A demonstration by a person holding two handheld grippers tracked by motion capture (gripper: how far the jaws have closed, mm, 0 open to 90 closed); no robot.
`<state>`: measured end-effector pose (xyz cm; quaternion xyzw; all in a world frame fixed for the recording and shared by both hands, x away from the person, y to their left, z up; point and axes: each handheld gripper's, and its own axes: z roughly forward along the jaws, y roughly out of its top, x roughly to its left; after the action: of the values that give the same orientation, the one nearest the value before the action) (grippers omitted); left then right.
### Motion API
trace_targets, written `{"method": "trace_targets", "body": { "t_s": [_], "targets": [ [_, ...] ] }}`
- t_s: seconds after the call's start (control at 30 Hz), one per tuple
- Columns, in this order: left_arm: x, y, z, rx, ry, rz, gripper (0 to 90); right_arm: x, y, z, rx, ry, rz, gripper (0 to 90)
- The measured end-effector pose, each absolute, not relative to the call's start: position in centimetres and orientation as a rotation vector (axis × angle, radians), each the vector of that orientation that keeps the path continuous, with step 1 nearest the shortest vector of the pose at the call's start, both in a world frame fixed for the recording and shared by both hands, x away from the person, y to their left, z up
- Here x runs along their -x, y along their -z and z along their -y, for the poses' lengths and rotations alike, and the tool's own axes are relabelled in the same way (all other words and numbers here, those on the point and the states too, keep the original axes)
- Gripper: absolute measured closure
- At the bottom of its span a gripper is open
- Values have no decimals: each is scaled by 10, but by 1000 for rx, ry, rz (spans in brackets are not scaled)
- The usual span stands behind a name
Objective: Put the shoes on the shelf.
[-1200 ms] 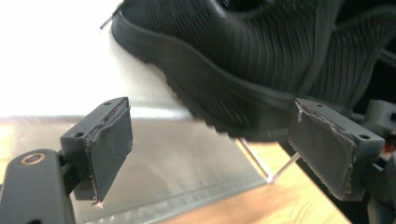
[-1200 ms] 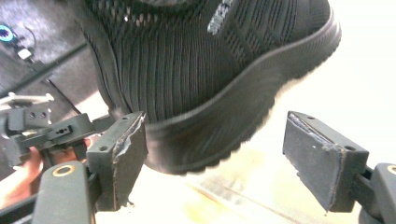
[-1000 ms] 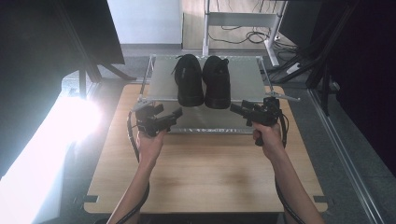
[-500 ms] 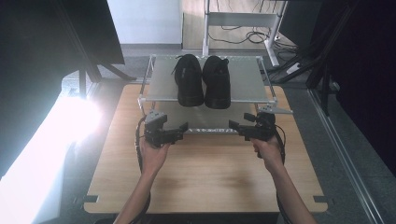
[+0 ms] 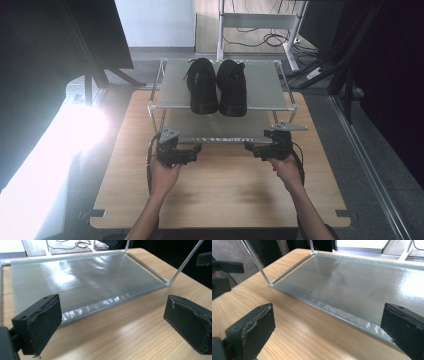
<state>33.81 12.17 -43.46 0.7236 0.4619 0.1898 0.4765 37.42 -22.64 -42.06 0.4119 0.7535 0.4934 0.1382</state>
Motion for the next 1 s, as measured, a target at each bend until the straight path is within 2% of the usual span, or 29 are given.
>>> {"method": "trace_targets", "body": {
  "t_s": [0.6, 1.0],
  "targets": [
    [-304, 455, -120, -1863, -435, -1100, 0, -343, 446, 232, -1161, -1283, -2261, 0],
    [-280, 483, -123, -1929, -387, -1124, 0, -321, 473, 237, -1179, -1148, -2322, 0]
  ]
}}
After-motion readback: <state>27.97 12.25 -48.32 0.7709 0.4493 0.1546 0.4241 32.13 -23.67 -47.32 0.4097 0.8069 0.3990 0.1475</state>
